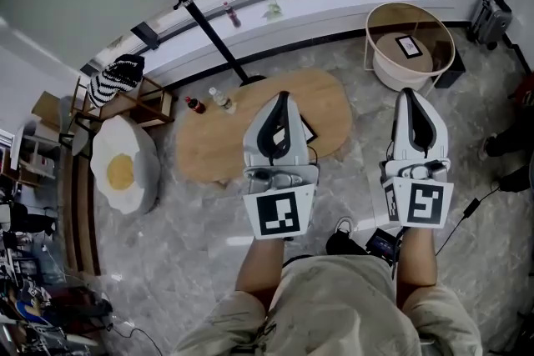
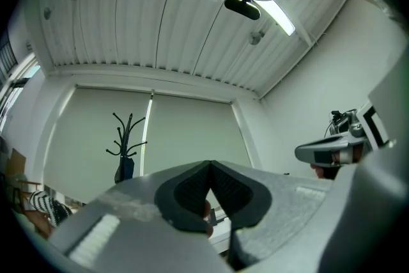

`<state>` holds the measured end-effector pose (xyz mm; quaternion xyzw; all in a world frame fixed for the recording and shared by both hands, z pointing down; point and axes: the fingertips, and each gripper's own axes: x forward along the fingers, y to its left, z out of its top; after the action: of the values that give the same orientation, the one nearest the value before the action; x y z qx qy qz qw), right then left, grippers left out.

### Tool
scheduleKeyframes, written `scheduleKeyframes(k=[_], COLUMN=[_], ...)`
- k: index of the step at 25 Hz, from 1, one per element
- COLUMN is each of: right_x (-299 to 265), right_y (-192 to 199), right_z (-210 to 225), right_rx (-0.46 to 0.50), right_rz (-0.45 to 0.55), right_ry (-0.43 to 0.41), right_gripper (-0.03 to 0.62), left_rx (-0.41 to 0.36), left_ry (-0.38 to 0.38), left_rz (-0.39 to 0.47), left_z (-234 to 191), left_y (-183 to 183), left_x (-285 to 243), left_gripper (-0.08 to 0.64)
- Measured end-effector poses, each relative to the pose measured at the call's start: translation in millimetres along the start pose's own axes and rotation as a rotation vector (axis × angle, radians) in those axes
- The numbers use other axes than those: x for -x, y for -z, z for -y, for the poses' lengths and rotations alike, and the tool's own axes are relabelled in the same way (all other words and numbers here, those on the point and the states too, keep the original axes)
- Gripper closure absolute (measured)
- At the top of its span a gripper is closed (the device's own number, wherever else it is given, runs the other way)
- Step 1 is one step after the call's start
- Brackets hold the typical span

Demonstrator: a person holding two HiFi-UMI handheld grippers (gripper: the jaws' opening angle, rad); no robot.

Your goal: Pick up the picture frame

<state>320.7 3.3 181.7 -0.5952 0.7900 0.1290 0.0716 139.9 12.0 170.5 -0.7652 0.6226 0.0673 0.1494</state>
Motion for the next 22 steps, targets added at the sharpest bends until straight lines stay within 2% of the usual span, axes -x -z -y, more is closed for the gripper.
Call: scheduleKeyframes(k=[12,17,22], right_x=[-26.1,-47.5,-73.6], right_y=[24.9,36.1,41.9], right_z=[33.3,30.6,14.2], right_rx=[-0.026,-0.035,0.003], right_rz=[-0.008,-0.007,0.006], right_ry=[-0.034,-0.041,-0.077], right_gripper=[0.591,0.591,0.591], left_rx=[-0.015,-0.022,0.002], left_ry=[-0.045,-0.069,-0.099], left_rz=[-0.017,-0.029,-0.016], left_z=[16.4,1.3,-23.3], left_y=[18.3,30.3,43.6], left_x=[-31.7,-41.3,-52.2], left_gripper=[0.555,0.554,0.554])
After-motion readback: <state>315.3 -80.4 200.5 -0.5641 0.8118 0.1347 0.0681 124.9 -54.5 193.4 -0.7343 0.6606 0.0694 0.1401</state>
